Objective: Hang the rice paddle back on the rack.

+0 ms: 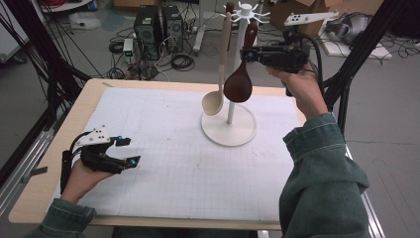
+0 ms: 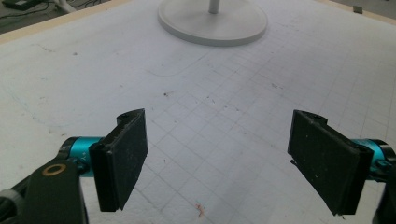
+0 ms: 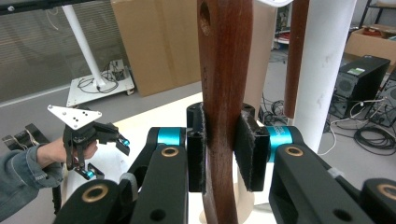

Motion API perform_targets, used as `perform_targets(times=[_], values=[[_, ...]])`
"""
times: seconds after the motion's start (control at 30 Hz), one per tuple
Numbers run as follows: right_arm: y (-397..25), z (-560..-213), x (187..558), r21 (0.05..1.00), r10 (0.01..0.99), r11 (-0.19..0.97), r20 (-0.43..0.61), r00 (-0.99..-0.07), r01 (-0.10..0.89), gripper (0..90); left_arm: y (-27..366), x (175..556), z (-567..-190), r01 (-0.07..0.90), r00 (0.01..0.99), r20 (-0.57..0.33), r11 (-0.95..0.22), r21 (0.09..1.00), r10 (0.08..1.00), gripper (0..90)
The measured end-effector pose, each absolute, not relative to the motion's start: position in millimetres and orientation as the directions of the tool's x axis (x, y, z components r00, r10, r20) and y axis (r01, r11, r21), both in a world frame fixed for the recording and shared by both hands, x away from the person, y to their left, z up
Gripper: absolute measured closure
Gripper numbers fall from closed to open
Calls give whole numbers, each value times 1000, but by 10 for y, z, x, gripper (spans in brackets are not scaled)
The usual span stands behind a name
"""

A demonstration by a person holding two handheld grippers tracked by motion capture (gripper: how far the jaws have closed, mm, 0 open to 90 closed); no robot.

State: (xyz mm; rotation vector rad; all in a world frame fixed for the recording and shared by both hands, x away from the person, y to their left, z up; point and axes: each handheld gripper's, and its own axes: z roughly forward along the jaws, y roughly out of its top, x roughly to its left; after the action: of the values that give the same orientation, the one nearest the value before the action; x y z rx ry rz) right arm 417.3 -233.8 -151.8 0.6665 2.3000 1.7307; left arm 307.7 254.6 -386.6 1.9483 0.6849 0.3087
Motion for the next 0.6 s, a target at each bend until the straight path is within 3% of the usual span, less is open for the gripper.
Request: perform_targets(times=[0.6], values=[[-2321,-1456,4197,945,436,236,104,-894,225,763,2556,3081,-3862,329,809,-83,-332,884,582,205]])
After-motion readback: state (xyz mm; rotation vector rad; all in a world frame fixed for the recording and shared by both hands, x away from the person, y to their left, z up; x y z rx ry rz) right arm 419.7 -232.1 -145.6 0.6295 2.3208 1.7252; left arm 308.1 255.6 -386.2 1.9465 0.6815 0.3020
